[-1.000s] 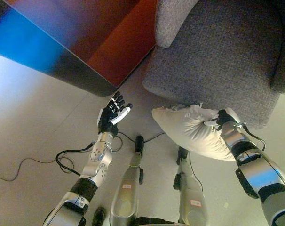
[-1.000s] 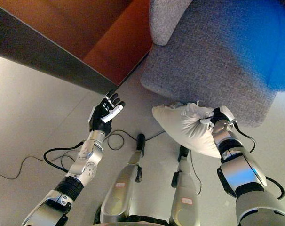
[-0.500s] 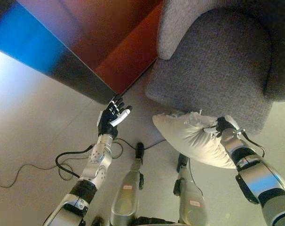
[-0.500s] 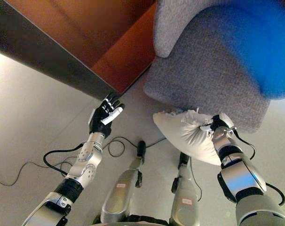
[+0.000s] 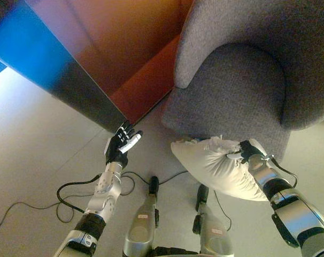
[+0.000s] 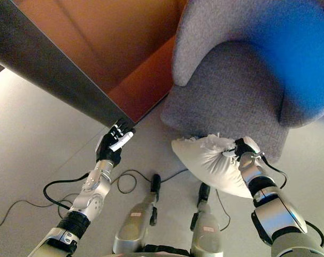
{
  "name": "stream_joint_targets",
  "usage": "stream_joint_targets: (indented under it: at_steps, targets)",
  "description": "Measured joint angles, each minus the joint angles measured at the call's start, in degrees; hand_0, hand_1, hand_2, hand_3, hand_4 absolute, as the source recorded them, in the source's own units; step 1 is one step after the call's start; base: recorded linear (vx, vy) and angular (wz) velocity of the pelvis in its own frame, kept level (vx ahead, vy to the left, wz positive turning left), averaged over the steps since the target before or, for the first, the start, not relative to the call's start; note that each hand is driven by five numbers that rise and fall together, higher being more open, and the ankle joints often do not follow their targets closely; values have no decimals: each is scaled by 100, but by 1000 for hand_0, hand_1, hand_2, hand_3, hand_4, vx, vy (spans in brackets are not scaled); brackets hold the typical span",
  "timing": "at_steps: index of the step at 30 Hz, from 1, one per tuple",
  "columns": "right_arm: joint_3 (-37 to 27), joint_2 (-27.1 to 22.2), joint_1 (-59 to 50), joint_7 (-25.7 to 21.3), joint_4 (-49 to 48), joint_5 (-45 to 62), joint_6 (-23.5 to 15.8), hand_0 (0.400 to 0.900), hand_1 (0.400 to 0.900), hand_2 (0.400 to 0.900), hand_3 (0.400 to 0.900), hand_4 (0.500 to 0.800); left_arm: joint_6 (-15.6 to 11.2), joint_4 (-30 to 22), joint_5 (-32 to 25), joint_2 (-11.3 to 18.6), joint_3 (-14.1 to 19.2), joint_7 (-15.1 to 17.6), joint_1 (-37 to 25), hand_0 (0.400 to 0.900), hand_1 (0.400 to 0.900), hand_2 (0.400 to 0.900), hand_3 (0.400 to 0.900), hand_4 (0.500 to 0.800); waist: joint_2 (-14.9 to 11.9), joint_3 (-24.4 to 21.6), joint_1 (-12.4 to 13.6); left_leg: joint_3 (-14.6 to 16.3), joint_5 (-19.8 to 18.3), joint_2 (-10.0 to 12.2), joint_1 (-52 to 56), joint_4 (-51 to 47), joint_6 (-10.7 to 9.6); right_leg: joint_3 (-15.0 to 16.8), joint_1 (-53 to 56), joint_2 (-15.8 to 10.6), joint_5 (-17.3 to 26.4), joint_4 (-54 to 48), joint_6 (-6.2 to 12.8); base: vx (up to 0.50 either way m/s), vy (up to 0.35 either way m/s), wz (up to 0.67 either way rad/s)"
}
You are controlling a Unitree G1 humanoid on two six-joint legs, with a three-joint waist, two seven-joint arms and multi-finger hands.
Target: Pick up the pillow and put it on the sofa.
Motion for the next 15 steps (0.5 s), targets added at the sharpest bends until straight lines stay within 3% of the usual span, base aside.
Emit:
stream_joint_targets:
  at_steps: [6,15]
  targets:
    - [-47,-65,386,362,-860,-249,353,400,400,400,400,500,233,-15,7,156,232,-160,391,900,900,900,900,800,-368,-215,-5,-10,-150,3,347,1,28,-40,370,-9,-127,0,-13,184,-9,3]
    - [-210,-406,411,1063,-1277,-689,550,400,400,400,400,500,468,-5,74,205,444,-391,812,900,900,900,900,800,-467,-620,7,3,-251,-1,645,-1,25,-56,668,-16,-223,-3,-14,102,9,-1]
